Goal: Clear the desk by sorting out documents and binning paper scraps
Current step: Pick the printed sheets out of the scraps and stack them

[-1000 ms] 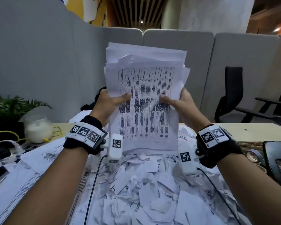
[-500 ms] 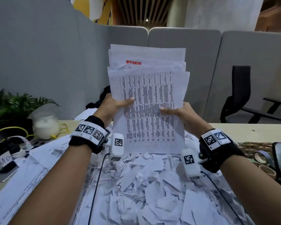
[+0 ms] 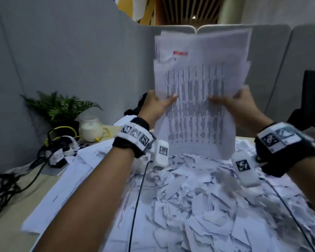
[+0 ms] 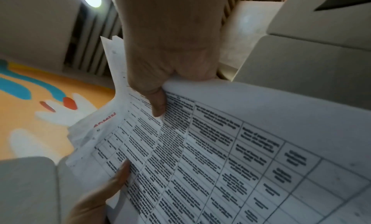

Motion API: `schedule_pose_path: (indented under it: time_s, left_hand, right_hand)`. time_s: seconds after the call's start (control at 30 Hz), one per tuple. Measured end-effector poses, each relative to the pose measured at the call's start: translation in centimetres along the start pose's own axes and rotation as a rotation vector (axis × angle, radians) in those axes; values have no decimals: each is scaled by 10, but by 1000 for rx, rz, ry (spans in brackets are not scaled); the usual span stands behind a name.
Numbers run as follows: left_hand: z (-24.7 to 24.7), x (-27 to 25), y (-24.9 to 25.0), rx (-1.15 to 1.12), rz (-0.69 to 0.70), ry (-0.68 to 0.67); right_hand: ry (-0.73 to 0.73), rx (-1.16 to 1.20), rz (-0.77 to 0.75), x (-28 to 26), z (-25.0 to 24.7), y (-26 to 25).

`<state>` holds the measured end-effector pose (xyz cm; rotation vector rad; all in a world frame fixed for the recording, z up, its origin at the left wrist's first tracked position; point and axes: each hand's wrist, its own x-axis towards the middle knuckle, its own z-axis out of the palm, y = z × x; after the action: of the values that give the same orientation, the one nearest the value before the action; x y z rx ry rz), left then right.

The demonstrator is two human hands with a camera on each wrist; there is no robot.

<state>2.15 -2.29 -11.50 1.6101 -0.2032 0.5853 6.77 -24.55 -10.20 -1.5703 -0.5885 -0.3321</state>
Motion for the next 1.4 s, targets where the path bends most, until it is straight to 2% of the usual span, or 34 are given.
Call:
schedule_pose_path:
  time_s: [0.17, 0.27, 0.37, 0.43, 0.5, 0.57, 0.67, 0.73, 0.83, 0.9, 1.0, 1.1, 1.17, 1.3, 1.4]
  left_hand:
    - [-45, -9, 53, 25, 58, -71]
    - [-81, -15, 63, 104, 122, 79]
    - [-120, -33, 57, 188, 136, 221]
    - [-143, -51, 55, 241, 115, 283]
    - [-167, -68, 53, 318, 75, 350]
    - [-195, -83, 52, 382, 51, 413]
    - [-238, -108, 57, 441, -24, 491]
    - [-258, -123, 62, 477, -88, 507]
    - [-275, -141, 73, 531, -139, 555]
    - [-287, -152, 78, 590, -174, 572]
    - [-307, -161, 75, 579, -226, 555]
    - [-303, -170, 78, 608, -249, 557]
    - [-302, -173, 78, 611, -266, 569]
    - [-304, -176, 80, 623, -305, 564]
    - [-306, -176, 79, 625, -345, 577]
  right_hand:
    - [-9, 111, -160, 10, 32, -64]
    - [-72, 113, -186, 10, 61, -74]
    - [-259, 113, -88, -3, 89, -71]
    - [-436, -46, 8, -12, 99, -64]
    - [-591, -339, 77, -26, 109, -51]
    - [-755, -550, 82, -47, 122, -37]
    - [-1058, -760, -172, -94, 160, -23]
    - [-1150, -832, -320, -125, 188, -19]
    - [-1236, -906, -417, -162, 223, -24]
    - [-1262, -899, -483, -185, 240, -31]
    - [-1264, -892, -679, -218, 259, -33]
    - [-1234, -996, -865, -240, 270, -30]
    - [-1179, -1033, -920, -242, 272, -34]
    - [-1021, -1020, -812, -224, 265, -45]
    - [-886, -970, -679, -187, 247, -52]
